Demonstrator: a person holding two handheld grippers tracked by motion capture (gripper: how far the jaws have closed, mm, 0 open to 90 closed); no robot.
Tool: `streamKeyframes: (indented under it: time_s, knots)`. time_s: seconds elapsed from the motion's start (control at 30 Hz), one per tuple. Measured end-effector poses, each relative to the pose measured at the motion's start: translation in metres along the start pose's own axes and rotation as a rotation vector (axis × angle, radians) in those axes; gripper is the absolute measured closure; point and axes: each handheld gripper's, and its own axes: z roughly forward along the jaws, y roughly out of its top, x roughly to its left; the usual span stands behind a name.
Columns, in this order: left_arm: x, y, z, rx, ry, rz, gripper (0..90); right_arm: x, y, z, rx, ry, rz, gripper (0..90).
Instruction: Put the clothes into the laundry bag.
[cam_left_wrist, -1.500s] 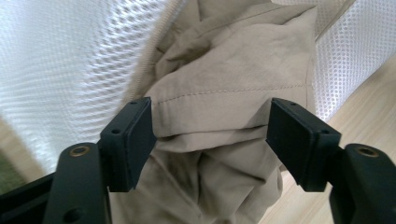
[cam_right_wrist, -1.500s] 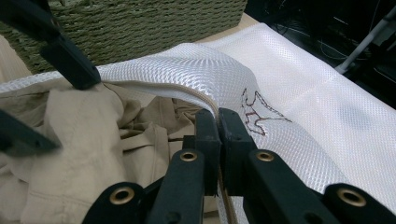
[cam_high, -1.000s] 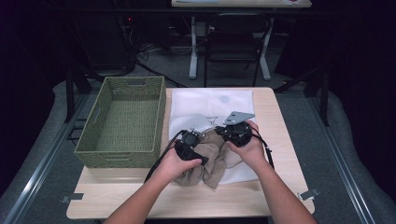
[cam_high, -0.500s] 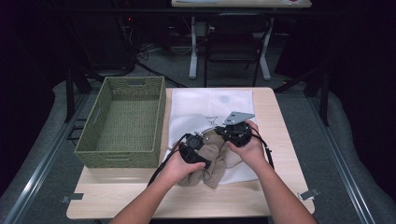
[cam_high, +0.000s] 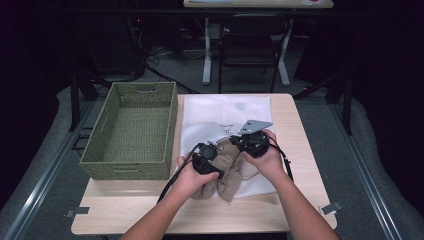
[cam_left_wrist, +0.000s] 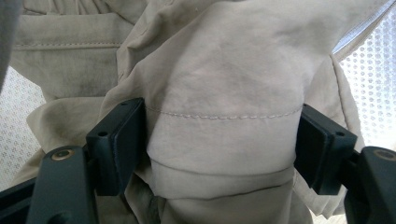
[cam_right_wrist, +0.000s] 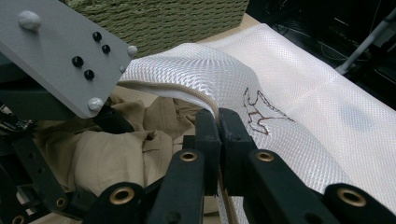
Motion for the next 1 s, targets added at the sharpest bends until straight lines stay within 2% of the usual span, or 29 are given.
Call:
streamKeyframes:
  time_s: [0.03,0.23,0.27,0.53,1.0]
  knots:
    - [0.001,0.000,0.000,-0.001,-0.005,-0.015,25.5,0.000,0.000,0.000,0.000,0.001,-0.002,87.6]
    - [0.002,0.000,0.002,0.002,-0.014,-0.024,25.5,0.000,0.000,0.000,0.001,0.002,-0.002,87.6]
    - [0.002,-0.001,0.004,-0.004,-0.017,-0.049,25.8,0.000,0.000,0.000,0.001,0.002,0.000,87.6]
    - [0.001,-0.006,0.006,-0.032,0.000,-0.038,29.6,0.000,0.000,0.001,0.001,0.004,-0.001,87.6]
    - [0.006,-0.011,0.003,-0.066,0.003,-0.020,52.0,0.001,0.000,0.001,0.003,0.006,-0.003,87.6]
